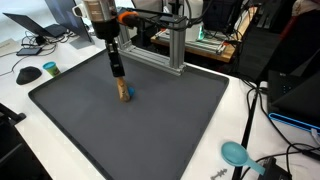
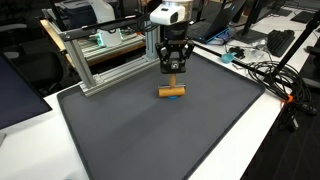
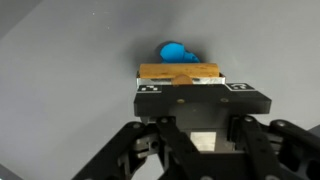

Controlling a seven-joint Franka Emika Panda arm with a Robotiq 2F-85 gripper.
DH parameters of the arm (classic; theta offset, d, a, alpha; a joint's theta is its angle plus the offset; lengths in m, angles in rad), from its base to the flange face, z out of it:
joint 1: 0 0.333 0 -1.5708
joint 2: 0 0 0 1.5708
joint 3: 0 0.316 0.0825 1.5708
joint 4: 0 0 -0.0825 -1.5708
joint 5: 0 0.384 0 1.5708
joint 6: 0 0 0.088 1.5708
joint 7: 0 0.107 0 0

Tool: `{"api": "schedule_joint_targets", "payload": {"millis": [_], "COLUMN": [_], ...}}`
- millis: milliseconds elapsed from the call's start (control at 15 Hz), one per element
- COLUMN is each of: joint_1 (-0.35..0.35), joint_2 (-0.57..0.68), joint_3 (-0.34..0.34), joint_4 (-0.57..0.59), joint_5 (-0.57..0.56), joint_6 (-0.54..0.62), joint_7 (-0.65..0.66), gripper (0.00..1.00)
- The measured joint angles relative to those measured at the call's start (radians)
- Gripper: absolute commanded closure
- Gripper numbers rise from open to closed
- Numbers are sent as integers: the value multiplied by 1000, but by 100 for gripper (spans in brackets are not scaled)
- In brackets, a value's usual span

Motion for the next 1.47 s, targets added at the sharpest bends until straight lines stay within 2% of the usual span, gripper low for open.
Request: {"api": "schedule_joint_targets", "payload": {"millis": [467, 1467], "joint_1": [0, -19], "joint_2": [8, 82], "joint_3": [0, 0], "joint_4": [12, 152], "joint_5": [1, 62], "joint_6": [-11, -180], "joint_7": [-6, -83], "gripper": [77, 77]}}
